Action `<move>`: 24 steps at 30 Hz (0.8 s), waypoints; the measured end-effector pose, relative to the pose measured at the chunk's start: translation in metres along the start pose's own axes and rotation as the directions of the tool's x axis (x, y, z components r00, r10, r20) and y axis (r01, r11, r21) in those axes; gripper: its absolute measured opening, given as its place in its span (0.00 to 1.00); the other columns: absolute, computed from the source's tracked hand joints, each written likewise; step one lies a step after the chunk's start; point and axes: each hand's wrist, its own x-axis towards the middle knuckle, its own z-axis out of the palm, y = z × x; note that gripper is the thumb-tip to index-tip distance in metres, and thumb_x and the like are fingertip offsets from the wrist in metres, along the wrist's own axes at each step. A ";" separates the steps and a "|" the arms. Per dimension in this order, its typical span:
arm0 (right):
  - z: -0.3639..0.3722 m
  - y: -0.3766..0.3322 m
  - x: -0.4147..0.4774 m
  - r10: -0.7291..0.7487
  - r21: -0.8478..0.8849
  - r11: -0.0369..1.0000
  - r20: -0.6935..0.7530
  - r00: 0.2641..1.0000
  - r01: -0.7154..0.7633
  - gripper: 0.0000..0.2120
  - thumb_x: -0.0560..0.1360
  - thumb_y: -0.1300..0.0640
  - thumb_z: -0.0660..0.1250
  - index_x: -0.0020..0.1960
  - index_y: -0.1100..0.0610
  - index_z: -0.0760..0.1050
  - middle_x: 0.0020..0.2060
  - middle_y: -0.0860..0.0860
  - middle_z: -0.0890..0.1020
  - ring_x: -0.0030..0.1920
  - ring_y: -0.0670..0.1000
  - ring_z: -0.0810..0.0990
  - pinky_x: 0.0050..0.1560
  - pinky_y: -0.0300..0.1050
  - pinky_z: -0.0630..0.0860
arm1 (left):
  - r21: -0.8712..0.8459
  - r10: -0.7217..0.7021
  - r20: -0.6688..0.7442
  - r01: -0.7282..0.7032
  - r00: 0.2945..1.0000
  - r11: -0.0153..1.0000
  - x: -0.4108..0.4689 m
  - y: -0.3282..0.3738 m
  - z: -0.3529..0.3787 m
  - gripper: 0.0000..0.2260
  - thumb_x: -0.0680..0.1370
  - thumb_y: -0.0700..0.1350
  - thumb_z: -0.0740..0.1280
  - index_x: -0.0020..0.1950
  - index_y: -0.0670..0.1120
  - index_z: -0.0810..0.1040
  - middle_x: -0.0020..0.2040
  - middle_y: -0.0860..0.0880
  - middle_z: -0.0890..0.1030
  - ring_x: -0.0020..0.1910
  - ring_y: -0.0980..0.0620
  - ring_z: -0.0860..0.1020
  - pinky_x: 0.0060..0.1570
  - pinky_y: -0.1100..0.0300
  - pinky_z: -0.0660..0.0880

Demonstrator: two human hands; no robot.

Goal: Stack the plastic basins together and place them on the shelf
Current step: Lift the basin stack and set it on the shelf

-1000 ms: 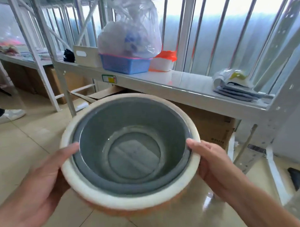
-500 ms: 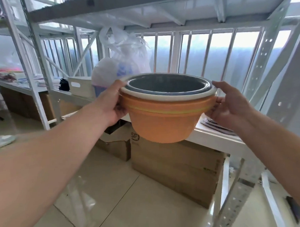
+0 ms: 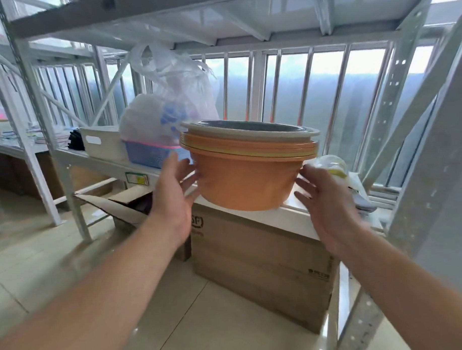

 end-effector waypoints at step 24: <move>0.030 0.016 0.073 0.118 -0.764 0.645 0.088 0.989 -0.008 0.28 0.65 0.63 0.63 0.65 0.53 0.73 0.48 0.49 0.79 0.56 0.56 0.76 0.57 0.53 0.77 | 0.354 -0.172 0.194 0.095 0.966 0.930 0.071 -0.044 0.019 0.32 0.83 0.62 0.47 0.84 0.48 0.60 0.82 0.51 0.64 0.81 0.50 0.60 0.67 0.49 0.65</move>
